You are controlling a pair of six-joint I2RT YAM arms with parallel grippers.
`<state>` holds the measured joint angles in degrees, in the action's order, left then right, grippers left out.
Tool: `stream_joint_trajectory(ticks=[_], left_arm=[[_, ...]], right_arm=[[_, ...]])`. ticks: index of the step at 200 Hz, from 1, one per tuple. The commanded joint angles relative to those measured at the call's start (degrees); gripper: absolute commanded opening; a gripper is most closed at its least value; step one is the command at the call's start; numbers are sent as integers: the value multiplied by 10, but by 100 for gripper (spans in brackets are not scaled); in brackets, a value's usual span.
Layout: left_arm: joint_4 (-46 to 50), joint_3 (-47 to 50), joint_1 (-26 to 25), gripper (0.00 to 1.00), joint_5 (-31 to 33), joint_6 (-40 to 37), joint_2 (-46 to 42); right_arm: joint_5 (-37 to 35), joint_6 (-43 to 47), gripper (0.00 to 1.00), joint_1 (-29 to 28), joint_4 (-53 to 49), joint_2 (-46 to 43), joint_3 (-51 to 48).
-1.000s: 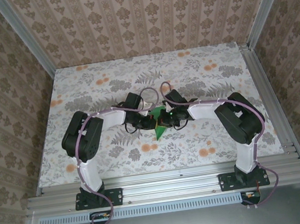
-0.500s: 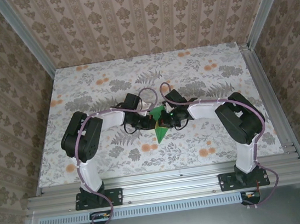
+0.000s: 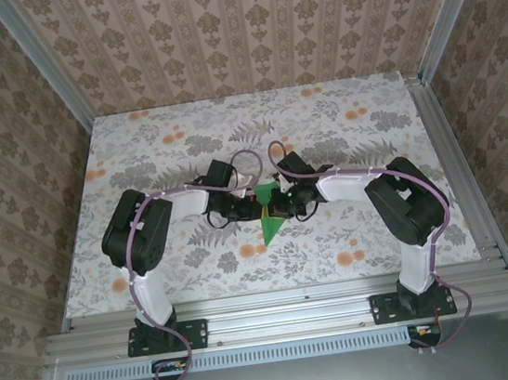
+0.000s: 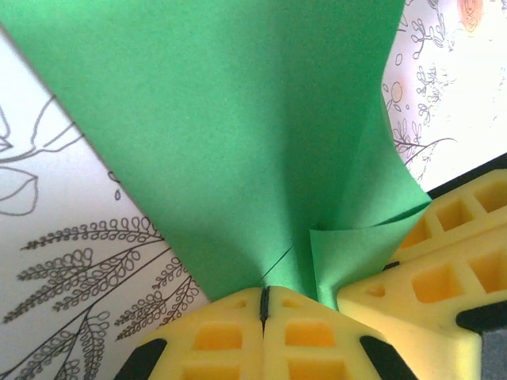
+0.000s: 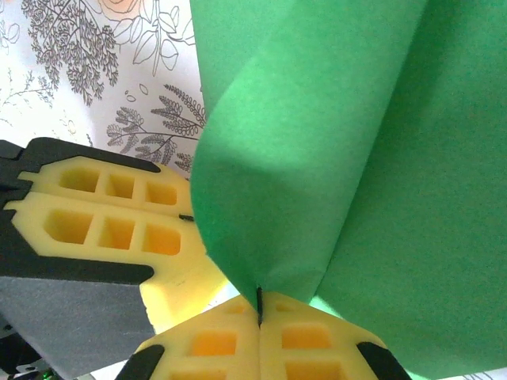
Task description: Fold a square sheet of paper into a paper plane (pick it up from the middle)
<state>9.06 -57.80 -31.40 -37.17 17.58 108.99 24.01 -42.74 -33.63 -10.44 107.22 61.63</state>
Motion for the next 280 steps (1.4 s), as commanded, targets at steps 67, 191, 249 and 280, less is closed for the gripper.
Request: stream_joint_trajectory(ticks=[67, 191, 249, 280], left_arm=[[20, 49, 21, 0, 22, 18, 13], [-2, 65, 32, 0, 7, 21, 13], [-14, 69, 37, 0, -14, 31, 2], [-41, 76, 43, 0, -38, 54, -7]], right_arm=[[-2, 13, 11, -14, -32, 21, 33], [24, -17, 17, -15, 32, 28, 24], [29, -15, 17, -15, 33, 44, 21], [31, -14, 17, -15, 31, 46, 20]])
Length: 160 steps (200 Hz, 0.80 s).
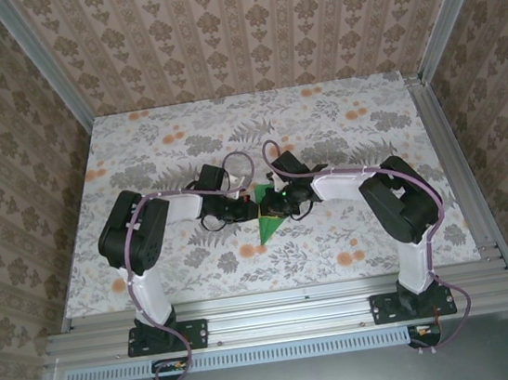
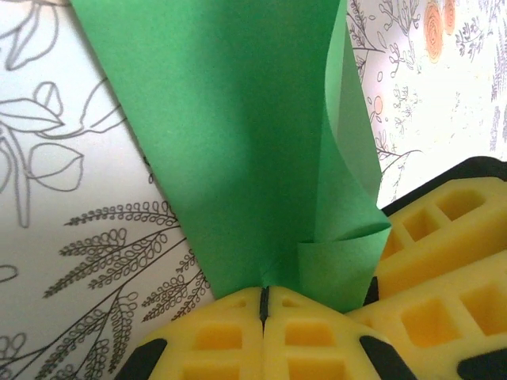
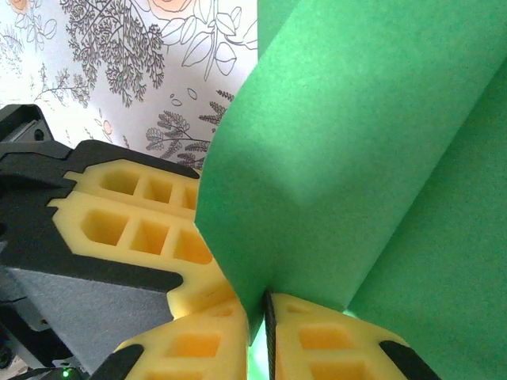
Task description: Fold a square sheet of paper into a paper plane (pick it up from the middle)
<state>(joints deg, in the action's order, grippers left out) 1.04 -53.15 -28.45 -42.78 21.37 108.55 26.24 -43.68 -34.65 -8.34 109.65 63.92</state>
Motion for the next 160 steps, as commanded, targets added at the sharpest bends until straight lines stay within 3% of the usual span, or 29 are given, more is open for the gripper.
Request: stream_joint_trajectory(ticks=[1, 88, 160], left_arm=[[38, 29, 14, 0, 17, 17, -2], [-31, 55, 42, 0, -33, 71, -11], [-17, 44, 43, 0, -30, 79, -49]], right_arm=[[8, -5, 17, -4, 10, 22, -4], [17, -15, 16, -2, 36, 36, -13], [14, -9, 16, -2, 26, 38, -14]])
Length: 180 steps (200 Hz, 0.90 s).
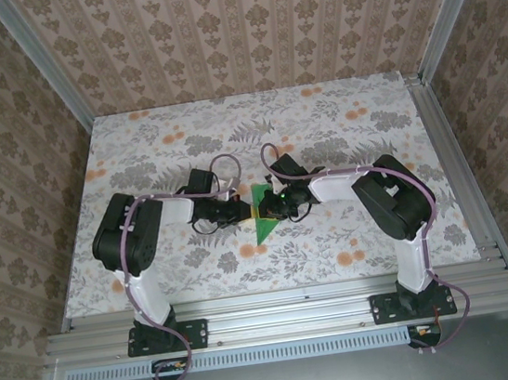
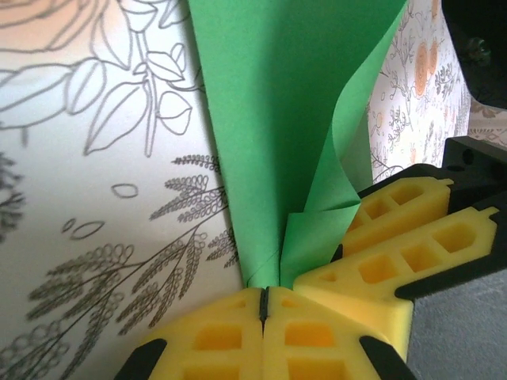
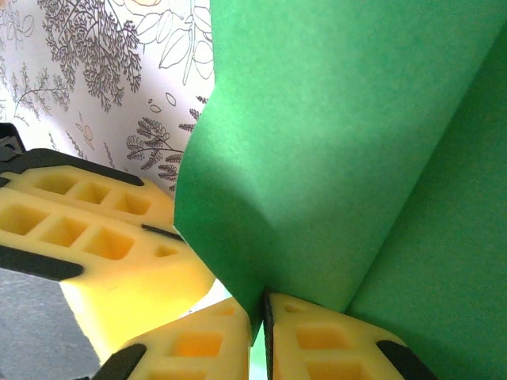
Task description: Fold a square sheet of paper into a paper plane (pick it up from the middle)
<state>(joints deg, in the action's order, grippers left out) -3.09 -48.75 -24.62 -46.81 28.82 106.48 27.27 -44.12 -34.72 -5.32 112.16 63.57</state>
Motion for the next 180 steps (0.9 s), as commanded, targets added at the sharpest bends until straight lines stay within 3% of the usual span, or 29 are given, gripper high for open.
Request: stream_joint_trajectory(ticks=[1, 180], left_arm=[[24, 0, 5, 0, 11, 4, -28], [37, -14, -12, 0, 39, -13, 27]], right_arm=[[3, -4, 16, -1, -4, 13, -11], [14, 0, 18, -1, 19, -14, -9]])
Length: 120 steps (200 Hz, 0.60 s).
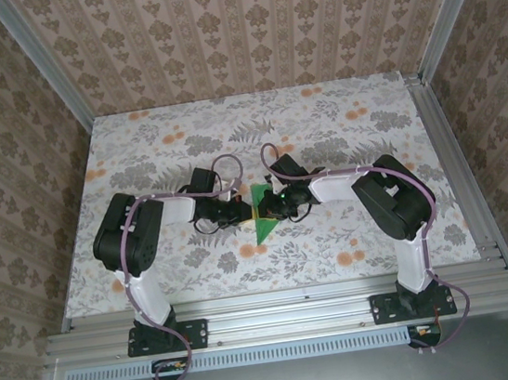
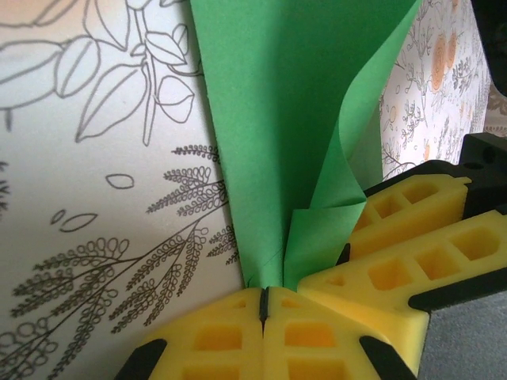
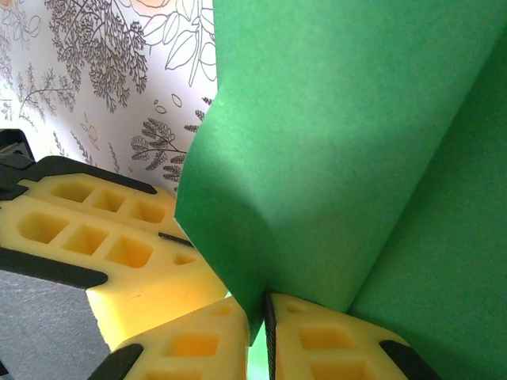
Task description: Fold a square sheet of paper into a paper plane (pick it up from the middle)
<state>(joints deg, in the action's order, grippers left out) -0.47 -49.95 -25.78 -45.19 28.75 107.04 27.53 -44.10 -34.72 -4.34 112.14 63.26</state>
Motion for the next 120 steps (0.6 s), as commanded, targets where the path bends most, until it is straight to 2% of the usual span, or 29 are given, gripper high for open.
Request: stream_joint_trajectory(ticks=[1, 120], left_arm=[[11, -2, -1, 0, 23, -12, 21], [-3, 3, 0, 0, 20, -14, 42]], right_arm=[[12, 0, 18, -1, 9, -13, -6], [22, 1, 15, -5, 34, -22, -13]])
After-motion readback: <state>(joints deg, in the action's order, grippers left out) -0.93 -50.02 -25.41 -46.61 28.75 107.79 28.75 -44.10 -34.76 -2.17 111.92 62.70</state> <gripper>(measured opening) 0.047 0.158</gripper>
